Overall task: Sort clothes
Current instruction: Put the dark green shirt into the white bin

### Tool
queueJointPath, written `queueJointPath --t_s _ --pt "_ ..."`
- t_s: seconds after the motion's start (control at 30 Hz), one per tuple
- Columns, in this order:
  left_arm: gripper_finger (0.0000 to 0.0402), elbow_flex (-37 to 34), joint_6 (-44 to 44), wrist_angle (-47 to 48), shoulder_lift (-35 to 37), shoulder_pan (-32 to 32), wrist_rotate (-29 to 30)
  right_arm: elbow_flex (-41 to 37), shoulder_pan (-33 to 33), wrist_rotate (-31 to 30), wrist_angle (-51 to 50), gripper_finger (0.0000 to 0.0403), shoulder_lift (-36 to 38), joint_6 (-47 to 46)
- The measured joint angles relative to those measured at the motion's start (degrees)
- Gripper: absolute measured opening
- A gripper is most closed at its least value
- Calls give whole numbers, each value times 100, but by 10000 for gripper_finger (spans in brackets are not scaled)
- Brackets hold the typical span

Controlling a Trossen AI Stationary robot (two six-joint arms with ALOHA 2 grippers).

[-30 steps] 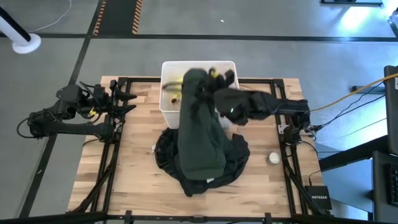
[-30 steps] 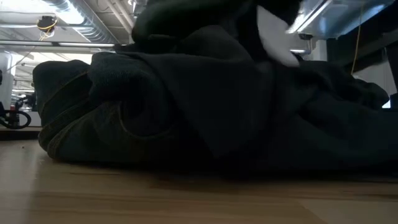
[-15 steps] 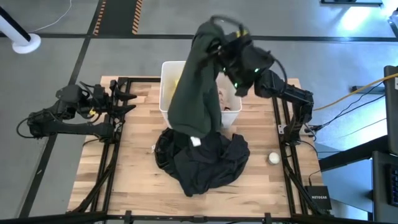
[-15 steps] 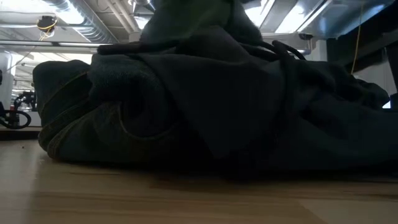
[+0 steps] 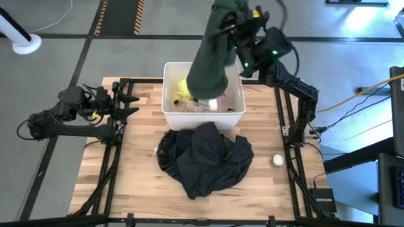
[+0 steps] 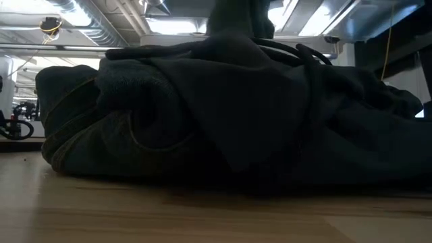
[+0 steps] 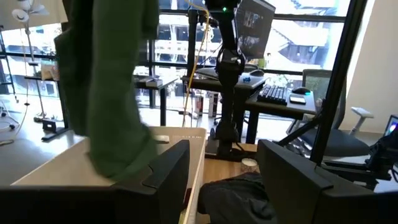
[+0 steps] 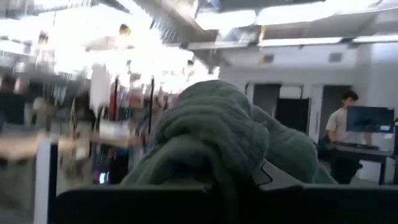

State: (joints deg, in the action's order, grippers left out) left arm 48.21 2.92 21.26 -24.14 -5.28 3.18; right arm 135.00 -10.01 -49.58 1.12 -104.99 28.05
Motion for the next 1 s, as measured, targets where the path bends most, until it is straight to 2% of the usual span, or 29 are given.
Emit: queueJointPath --t_s 0.13,0.37,0.57,0.73,1.0 --pt "182 0 2 -199 -2 -2 0 -3 -15 24 -1485 24 -10 -709" --pt "182 -2 308 -92 0 0 0 -9 237 44 -4032 24 -275 -2686" --pt "182 -1 413 -84 0 -1 -1 -9 542 179 -5072 24 -641 -3589" --pt "182 -2 448 -76 0 -2 0 -11 840 129 -5064 24 -832 -3647" --pt "182 -2 289 -134 0 0 0 -9 1476 119 -2953 24 -821 -2289"
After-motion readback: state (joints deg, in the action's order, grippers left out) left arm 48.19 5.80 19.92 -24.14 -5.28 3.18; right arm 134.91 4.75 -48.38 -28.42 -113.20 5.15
